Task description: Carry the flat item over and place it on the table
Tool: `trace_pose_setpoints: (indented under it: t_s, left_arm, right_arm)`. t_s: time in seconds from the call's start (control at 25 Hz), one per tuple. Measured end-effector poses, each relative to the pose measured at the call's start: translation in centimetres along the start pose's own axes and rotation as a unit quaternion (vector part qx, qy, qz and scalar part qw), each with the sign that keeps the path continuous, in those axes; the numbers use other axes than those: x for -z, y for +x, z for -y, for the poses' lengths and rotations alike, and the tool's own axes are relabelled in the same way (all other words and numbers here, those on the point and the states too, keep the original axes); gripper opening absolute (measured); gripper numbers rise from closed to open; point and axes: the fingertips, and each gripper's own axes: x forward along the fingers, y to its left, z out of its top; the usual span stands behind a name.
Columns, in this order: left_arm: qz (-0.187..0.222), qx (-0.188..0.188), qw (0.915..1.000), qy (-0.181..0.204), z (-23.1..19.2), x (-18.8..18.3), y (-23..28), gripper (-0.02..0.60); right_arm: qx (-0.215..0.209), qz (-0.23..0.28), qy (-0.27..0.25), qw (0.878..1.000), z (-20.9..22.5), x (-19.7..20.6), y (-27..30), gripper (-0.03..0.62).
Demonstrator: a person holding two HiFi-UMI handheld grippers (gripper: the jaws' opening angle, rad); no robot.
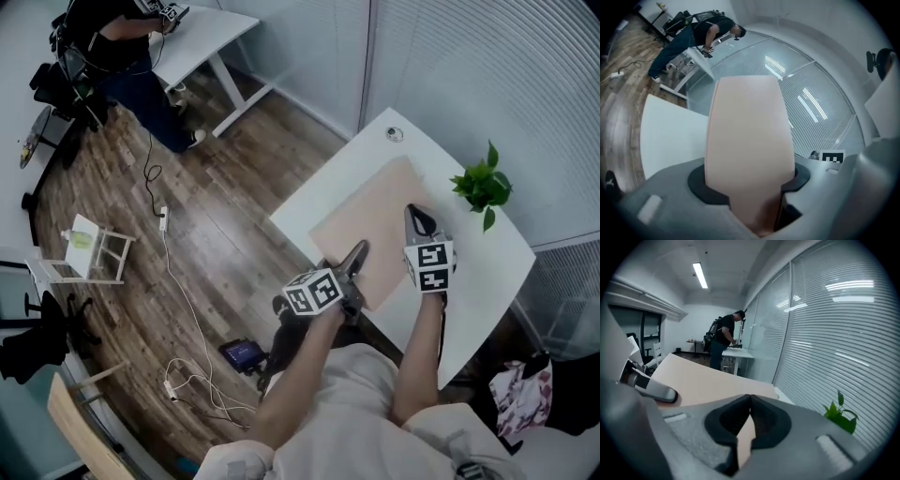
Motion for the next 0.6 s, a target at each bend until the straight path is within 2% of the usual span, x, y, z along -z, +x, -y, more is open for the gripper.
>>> trace_pose_setpoints:
  t_s: [0.16,0.32,0.4,0.52,0.6]
  left_arm:
    - [0.010,-0.008,0.9975,-0.070,-2.5,2.1,0.0,0.279]
    - [0.016,-0.001,0.9927,-0.119,-2.9,3.6,1.6,0.279]
    - [0.018,-0.003,0.9890,-0.147,-3.5,4.3,2.1,0.279]
    - [0.018,0.004,0.9852,-0.171,-4.3,5.5,3.3,0.281]
    - [0.015,0.012,0.9830,-0.183,-4.8,6.2,4.2,0.281]
  right_arm:
    - [-0.035,-0.017,-0.006,0.999,-0.9,1.7,1.5,0.000]
    - [-0.030,-0.051,-0.018,0.998,0.6,4.7,2.4,0.000]
    - [-0.033,-0.061,-0.008,0.998,0.9,5.8,2.9,0.000]
    - [-0.059,-0.068,0.002,0.996,0.6,7.4,4.2,0.000]
    - [-0.073,-0.081,-0.023,0.994,0.1,8.8,5.1,0.001]
